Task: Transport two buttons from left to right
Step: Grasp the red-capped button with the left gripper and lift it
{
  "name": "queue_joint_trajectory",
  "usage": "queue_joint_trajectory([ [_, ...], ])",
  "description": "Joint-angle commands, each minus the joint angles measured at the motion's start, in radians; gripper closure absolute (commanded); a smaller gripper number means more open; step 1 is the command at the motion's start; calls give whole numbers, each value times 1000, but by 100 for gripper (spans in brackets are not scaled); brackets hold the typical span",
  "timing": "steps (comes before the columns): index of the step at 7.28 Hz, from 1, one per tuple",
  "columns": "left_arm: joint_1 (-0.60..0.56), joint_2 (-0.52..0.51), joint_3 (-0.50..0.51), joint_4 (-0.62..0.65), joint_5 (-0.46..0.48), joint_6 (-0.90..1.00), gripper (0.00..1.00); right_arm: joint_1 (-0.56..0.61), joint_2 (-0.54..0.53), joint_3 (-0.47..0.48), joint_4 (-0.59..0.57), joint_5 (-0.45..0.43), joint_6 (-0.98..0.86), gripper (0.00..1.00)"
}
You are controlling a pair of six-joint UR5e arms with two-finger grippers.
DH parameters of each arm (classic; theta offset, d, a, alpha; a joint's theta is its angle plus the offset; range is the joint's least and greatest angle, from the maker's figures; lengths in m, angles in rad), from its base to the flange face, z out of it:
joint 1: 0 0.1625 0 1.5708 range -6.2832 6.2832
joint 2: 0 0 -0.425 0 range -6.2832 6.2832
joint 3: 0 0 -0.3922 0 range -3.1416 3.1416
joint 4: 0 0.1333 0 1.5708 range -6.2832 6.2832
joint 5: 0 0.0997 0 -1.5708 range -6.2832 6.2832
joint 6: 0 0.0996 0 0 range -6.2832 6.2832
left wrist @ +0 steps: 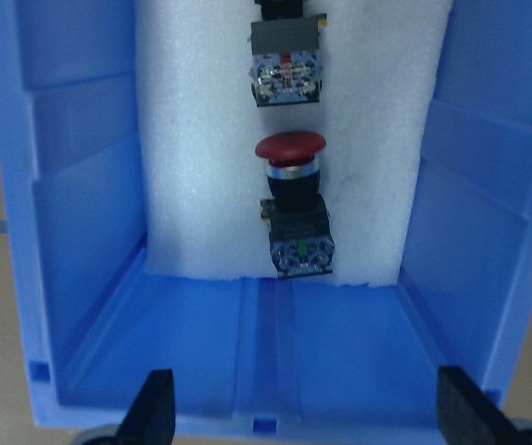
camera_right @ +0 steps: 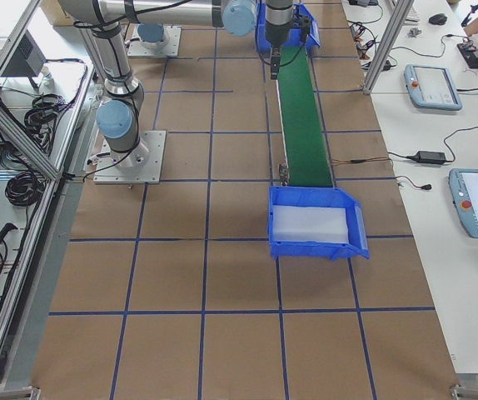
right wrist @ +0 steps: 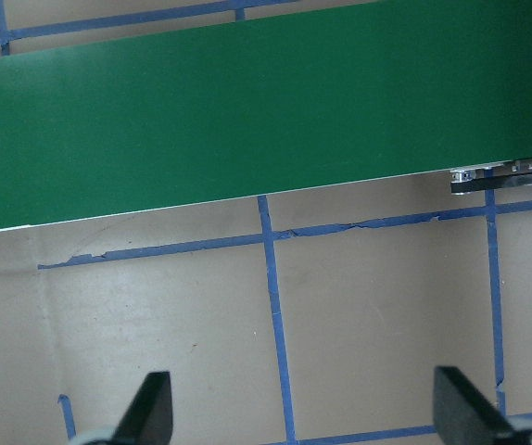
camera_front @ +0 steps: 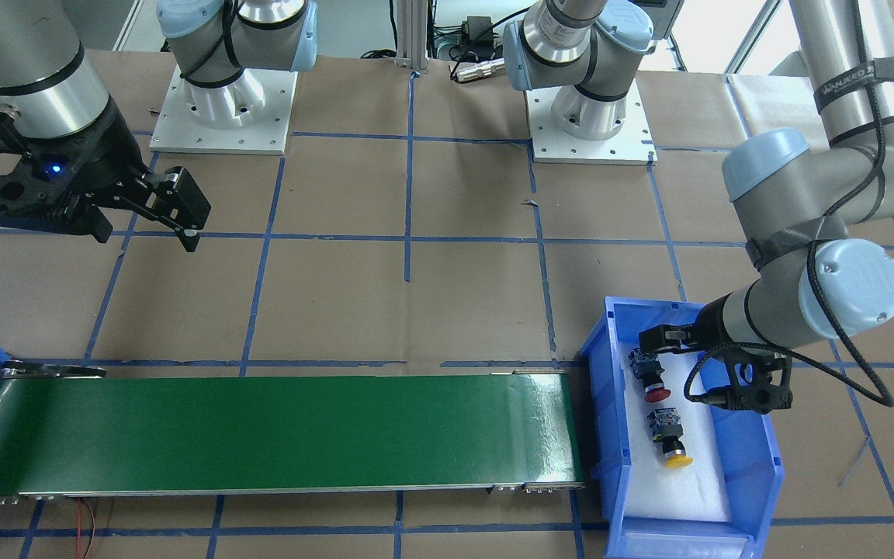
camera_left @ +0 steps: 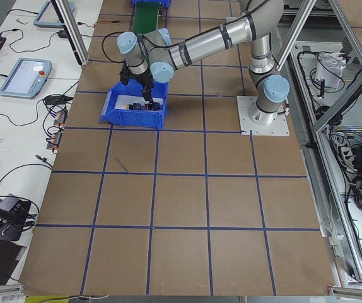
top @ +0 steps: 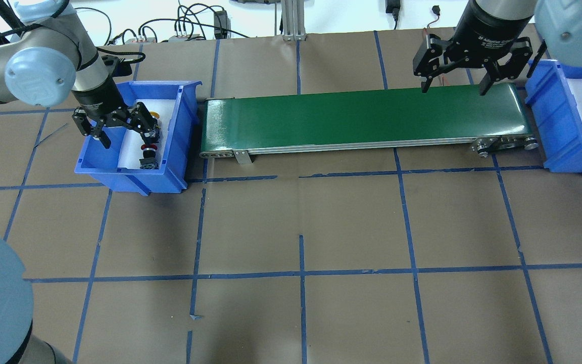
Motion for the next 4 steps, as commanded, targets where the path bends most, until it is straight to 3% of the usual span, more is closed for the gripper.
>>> queue_joint_trajectory([
  [1,0,-97,1,29,-2,-8,0,0,0,-1,1,-1,0,0],
  [3,-2,-131,-1,28,-7,-7,4,0,0,0,2,-1,0,0],
  [4,-3,-133,1,28,-5,-2,20,0,0,-1,2,-1,0,0],
])
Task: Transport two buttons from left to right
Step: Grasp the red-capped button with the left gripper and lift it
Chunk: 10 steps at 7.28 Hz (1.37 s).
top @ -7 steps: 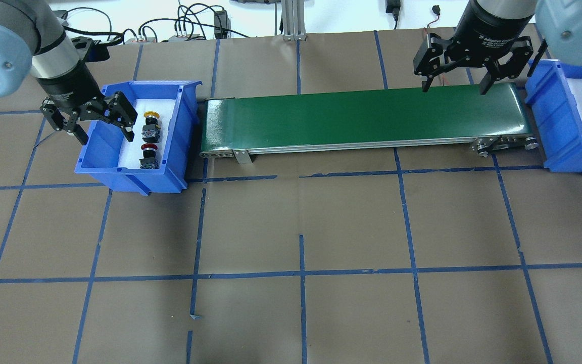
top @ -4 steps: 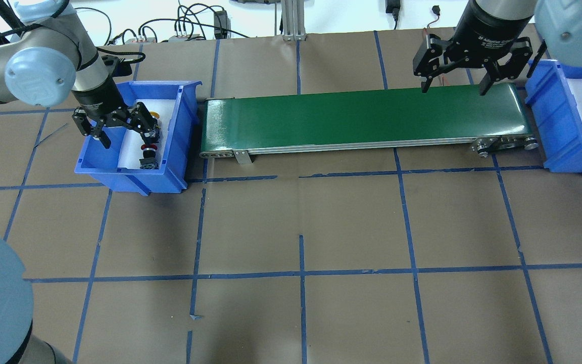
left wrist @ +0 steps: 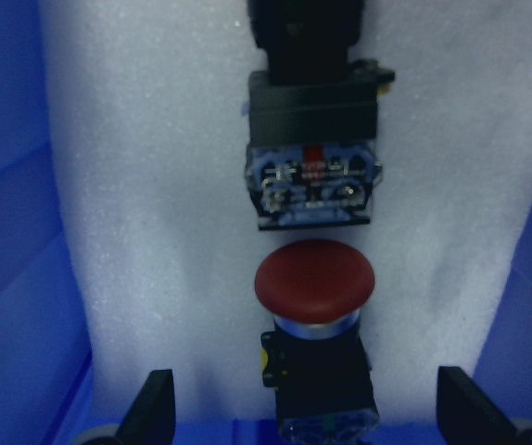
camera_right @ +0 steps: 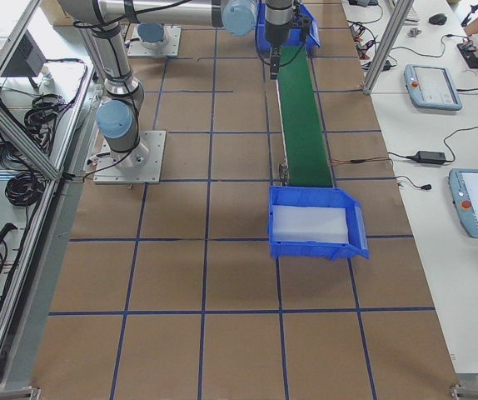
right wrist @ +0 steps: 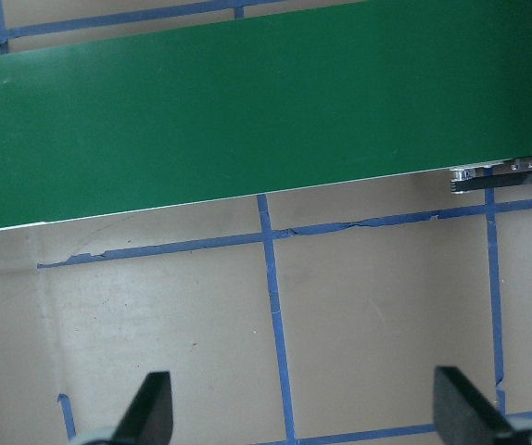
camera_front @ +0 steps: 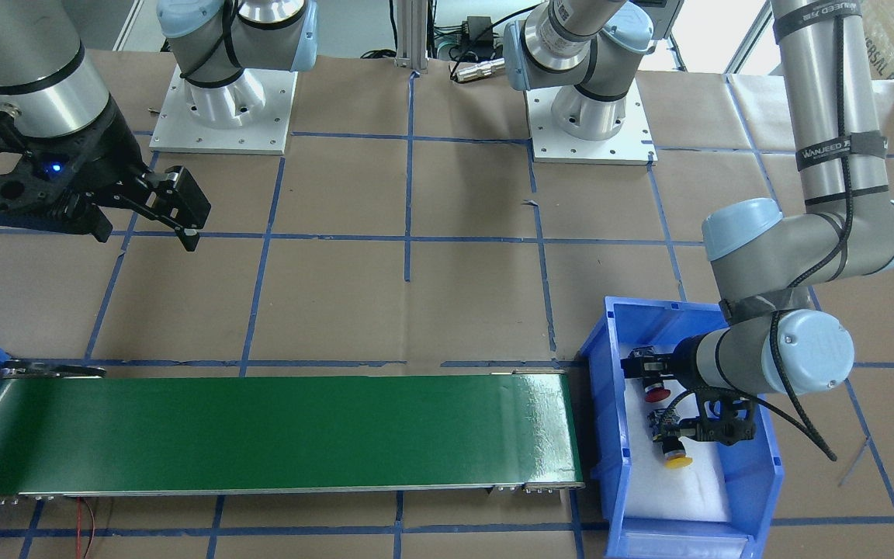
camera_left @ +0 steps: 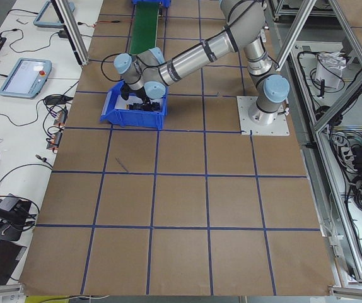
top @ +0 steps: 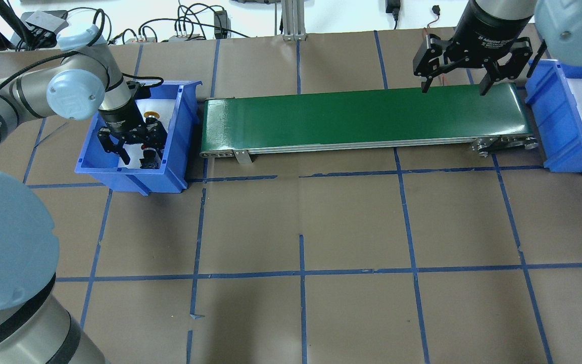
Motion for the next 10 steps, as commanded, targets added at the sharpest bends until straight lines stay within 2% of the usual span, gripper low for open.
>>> queue_joint_trajectory([
  [1,-5,-10,3,1,1,-2,64,0,0,-1,1,0,-2,0],
  [2,-3,-6,3,1,-2,-2,85,0,0,1,2,-2,-2,0],
  [3,-5,6,4,1,-2,-2,93,0,0,1,1,0,-2,0],
  [4,-9,26,21,-5,-4,9,98,0,2,1,-1,0,-2,0],
  [5,-11,35,79,-25,-2,14,98,0,-2,1,-2,1,-2,0],
  [7,-37,80,243,-182,-11,21,97,0,2,1,-4,0,-3,0],
  [10,-225,74,320,-204,-28,26,98,0,0,1,-6,8,-2,0],
])
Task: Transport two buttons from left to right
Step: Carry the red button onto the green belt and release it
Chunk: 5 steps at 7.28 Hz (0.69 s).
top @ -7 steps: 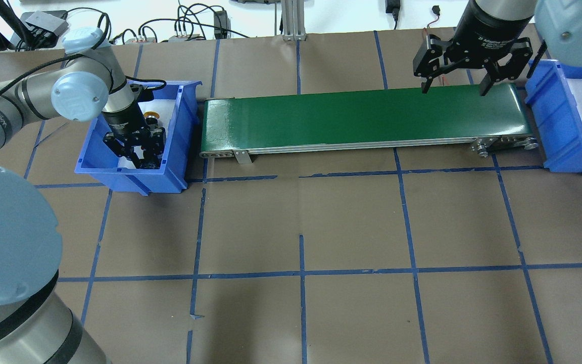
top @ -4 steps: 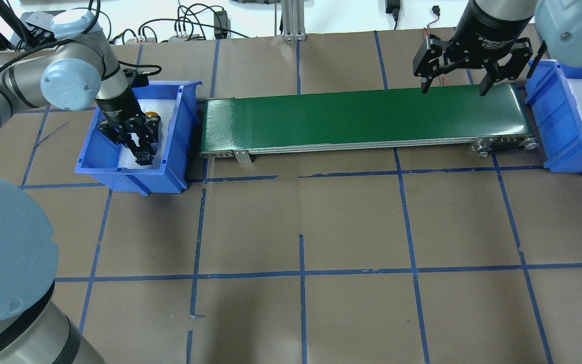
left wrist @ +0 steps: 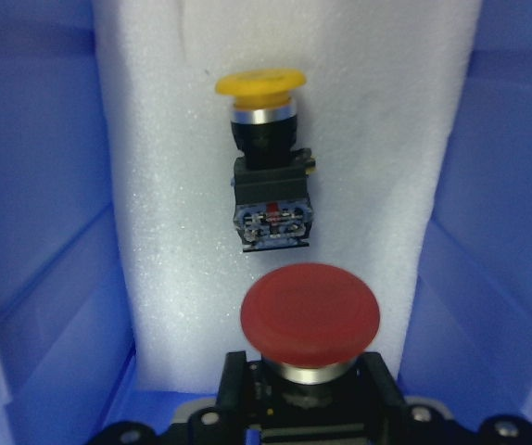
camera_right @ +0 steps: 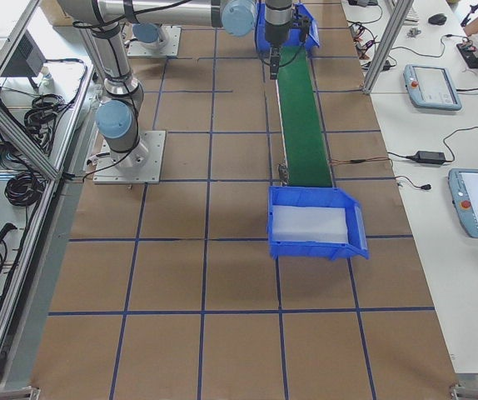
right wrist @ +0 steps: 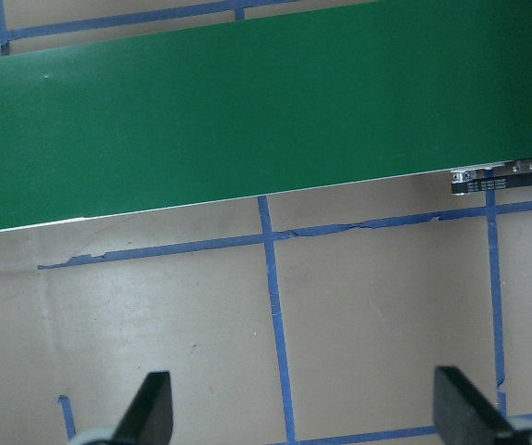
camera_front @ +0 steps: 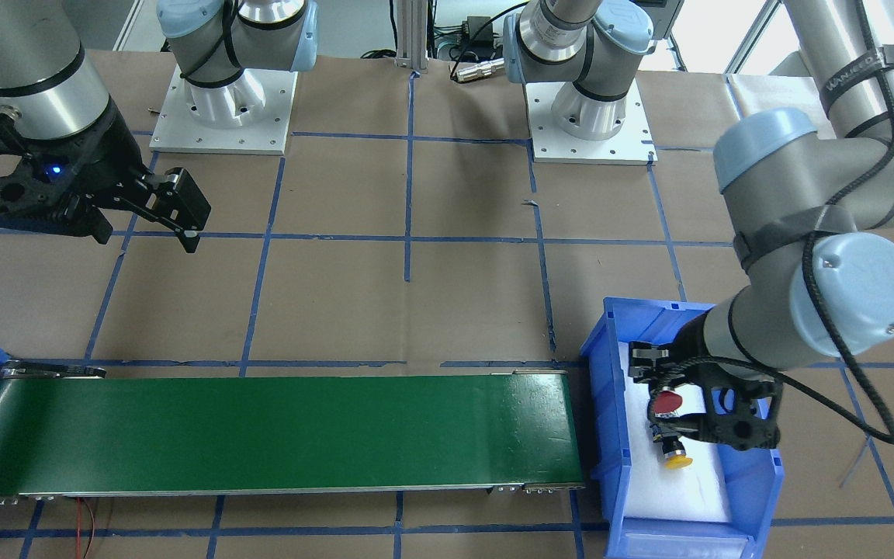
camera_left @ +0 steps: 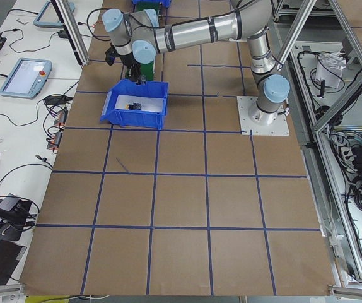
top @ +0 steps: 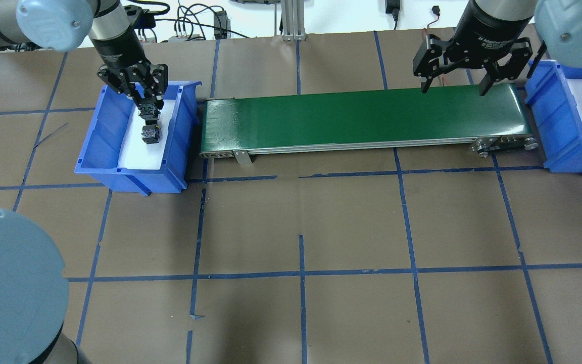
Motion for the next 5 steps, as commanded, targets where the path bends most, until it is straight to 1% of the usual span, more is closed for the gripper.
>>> queue_joint_trajectory([
  [1,-101,-17,27,2,-5,-19,98,-1,0,0,-1,2,-2,0],
  [2,-116,-55,29,31,-48,-79,98,-1,0,0,0,3,-2,0],
  [3,-128,-89,29,46,-103,-227,98,-1,0,0,0,5,-2,0],
  [4,-165,-127,26,107,-100,-236,98,-3,0,0,9,2,0,0],
  [5,-205,-175,29,132,-93,-237,98,-4,2,0,11,0,-2,0],
])
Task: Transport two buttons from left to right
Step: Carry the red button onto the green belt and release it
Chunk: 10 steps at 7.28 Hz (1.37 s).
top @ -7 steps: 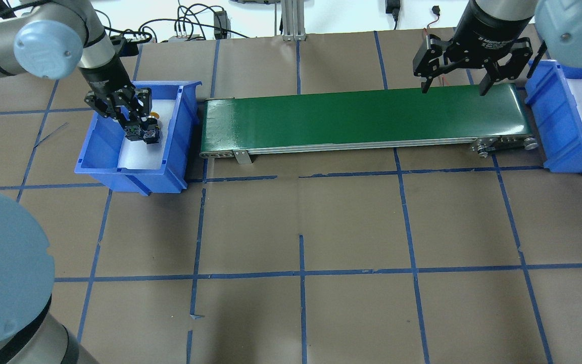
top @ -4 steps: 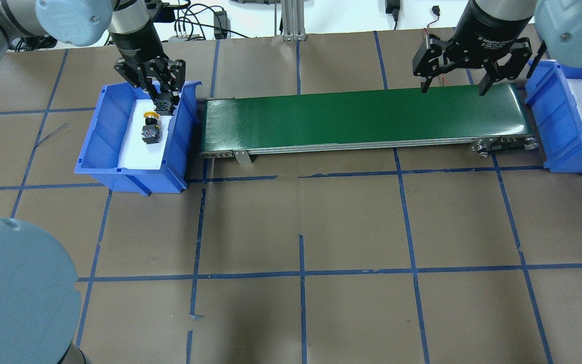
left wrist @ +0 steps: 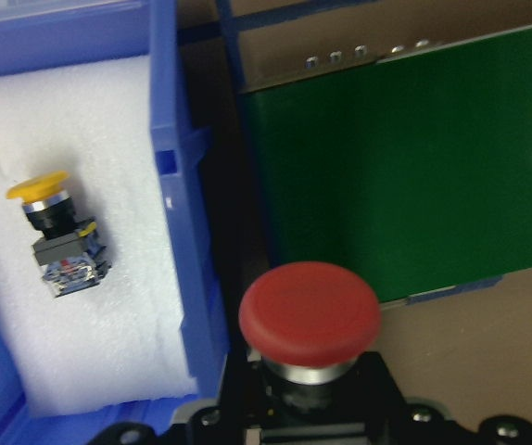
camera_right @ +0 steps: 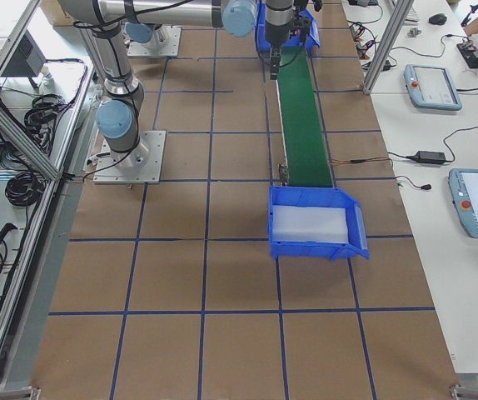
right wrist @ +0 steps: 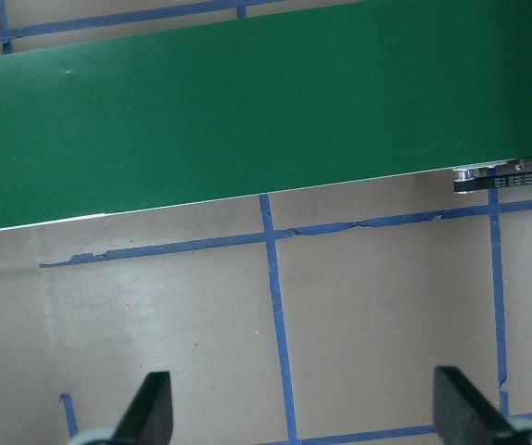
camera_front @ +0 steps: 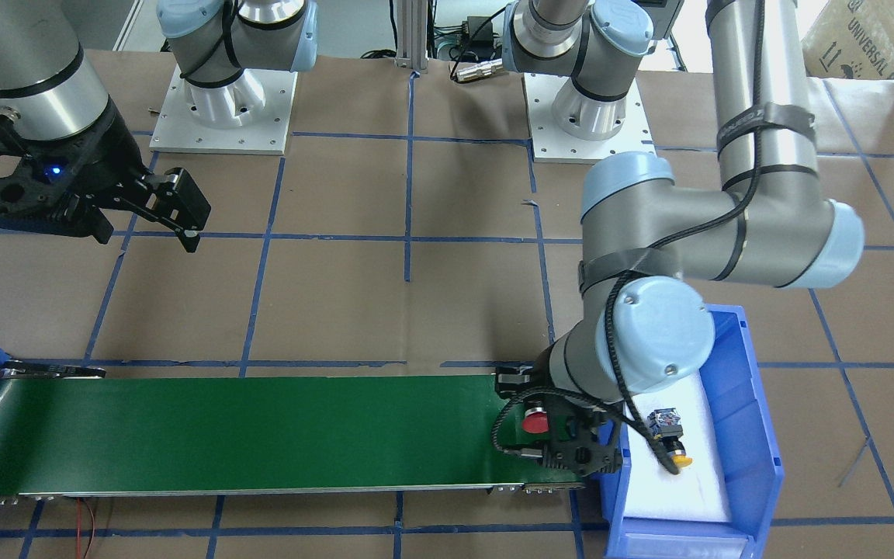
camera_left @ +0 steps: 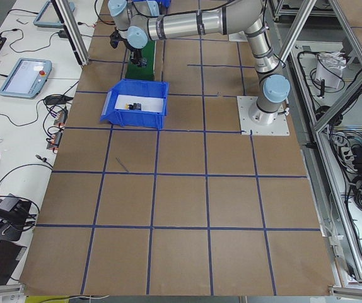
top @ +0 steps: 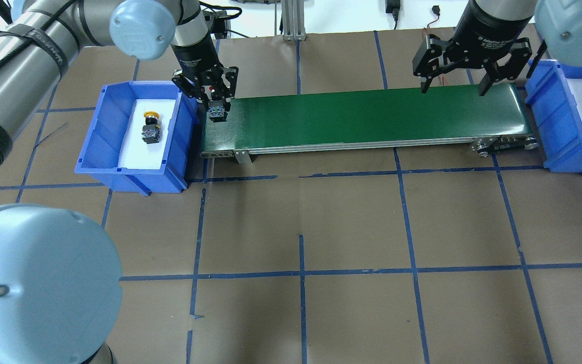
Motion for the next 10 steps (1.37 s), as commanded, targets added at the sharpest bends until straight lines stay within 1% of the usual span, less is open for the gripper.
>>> queue_joint_trajectory([
  [1,-55,-83,0,61,0,-24,98,0,0,0,1,-1,1,0],
  [3,-55,-92,-5,60,12,-21,96,3,-2,0,3,1,2,0],
  [4,-55,-91,0,60,12,-22,70,1,0,0,6,-2,2,0],
  [5,-55,-91,-5,64,11,-19,1,1,-3,0,7,-4,1,0],
  [7,-54,-62,0,66,12,-19,0,1,0,0,7,-5,4,0],
  [8,-48,-25,1,65,14,-19,0,1,0,2,7,-5,4,0],
  [9,-29,51,-21,58,18,-18,0,1,0,2,7,-5,6,0],
  [10,41,105,-26,58,49,26,0,1,0,2,4,-5,3,0],
])
